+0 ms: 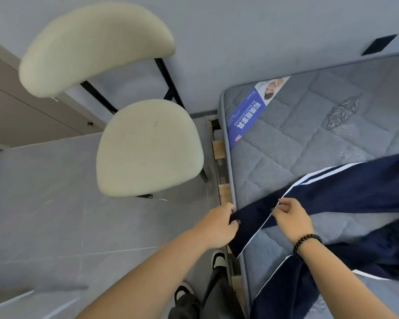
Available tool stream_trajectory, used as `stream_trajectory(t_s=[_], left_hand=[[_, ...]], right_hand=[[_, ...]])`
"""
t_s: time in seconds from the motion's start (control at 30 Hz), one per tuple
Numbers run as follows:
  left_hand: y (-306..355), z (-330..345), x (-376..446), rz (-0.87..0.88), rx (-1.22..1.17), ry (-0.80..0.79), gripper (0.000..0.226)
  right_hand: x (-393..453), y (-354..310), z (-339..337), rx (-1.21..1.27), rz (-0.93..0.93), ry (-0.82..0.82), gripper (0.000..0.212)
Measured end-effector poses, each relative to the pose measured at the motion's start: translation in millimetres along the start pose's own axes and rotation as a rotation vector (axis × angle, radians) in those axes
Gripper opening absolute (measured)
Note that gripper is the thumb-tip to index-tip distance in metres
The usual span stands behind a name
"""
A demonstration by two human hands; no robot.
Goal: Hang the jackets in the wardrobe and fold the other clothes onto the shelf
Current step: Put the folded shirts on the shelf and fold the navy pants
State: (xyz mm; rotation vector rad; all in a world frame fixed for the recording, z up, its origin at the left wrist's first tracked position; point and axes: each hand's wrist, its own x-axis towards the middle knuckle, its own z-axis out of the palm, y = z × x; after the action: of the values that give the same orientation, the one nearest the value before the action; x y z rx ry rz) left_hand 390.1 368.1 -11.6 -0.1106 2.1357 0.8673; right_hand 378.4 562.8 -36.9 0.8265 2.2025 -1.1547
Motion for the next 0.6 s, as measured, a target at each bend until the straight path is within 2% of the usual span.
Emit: stream_trajectory(t_s=[0.17,0.23,0.27,0.33,0.4,0.5,0.6], left_hand=[[-6,27,42,-0.055,0.0,-0.059,0.048],[-10,31,50,-0.075,0.013,-0.061,0.047],[-12,31,52,-0.087,0.017,-0.056,0.046],[-16,30,55,-0.115,0.014,-0.047,0.045],[-19,26,57,-0.152,0.001,-0.043,0.046],[-19,17,61,-0.192,-0.049,-0.032,0.043],[-13,5,68,-0.198,-0.135,0.025,0.036]], right_hand=[[42,46,27,0.068,0.272,-0.06,0.062],[59,52,35,0.15,0.346,-0.077,0.059],[67,54,39,0.186,0.36,-0.073,0.048],[81,56,46,0.2,0.351,-0.039,0.03],[90,53,47,0.108,0.302,-0.036,0.037],[92,43,42,-0.01,0.24,-0.056,0.034],[85,29,37,-0.035,0.06,-0.082,0.036]])
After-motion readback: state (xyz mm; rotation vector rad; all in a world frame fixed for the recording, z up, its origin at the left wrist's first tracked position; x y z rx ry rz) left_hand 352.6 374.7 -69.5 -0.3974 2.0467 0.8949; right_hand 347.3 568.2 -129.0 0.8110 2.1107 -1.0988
